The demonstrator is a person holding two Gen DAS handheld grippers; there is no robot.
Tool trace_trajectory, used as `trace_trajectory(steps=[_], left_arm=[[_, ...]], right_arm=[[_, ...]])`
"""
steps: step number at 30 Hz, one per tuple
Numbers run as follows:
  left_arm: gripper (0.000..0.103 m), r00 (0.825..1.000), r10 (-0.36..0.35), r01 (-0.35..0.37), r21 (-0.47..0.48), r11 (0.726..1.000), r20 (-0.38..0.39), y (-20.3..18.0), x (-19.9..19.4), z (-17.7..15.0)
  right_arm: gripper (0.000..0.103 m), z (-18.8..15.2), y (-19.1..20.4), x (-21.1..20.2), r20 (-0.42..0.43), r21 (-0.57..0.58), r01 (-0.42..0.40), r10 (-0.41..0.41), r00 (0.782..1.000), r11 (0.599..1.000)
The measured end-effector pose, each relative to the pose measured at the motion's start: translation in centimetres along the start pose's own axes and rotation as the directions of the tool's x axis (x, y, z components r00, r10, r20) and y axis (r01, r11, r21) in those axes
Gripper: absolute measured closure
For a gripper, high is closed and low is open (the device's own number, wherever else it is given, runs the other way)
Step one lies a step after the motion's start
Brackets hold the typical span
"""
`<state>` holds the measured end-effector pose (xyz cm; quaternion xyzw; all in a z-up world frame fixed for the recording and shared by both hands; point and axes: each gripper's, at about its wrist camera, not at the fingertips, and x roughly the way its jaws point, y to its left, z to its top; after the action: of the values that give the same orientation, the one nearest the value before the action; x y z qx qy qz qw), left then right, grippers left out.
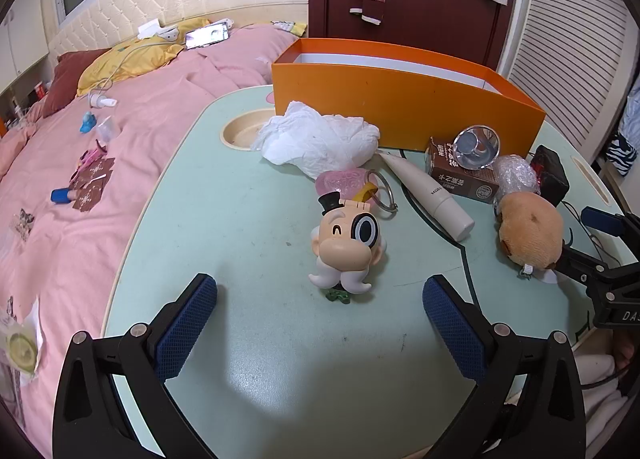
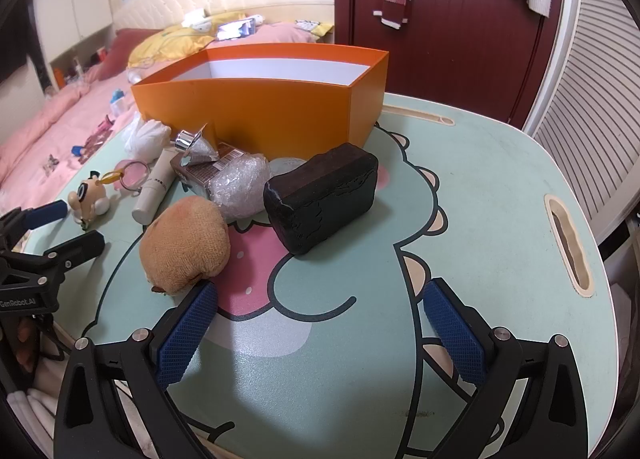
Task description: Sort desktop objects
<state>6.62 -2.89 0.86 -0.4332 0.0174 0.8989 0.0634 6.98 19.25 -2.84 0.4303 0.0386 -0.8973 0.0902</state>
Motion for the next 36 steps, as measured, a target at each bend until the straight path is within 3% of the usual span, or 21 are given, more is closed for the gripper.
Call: trace_trajectory(steps=[36], left_arm=[[0.000, 1.000, 0.006, -0.006, -0.005, 1.000, 0.007, -0.61, -0.05, 0.04]], right_arm=[[0.000, -0.08, -0.25, -0.15, 0.001, -0.001, -0.003, 0.003, 1.000, 1.000]])
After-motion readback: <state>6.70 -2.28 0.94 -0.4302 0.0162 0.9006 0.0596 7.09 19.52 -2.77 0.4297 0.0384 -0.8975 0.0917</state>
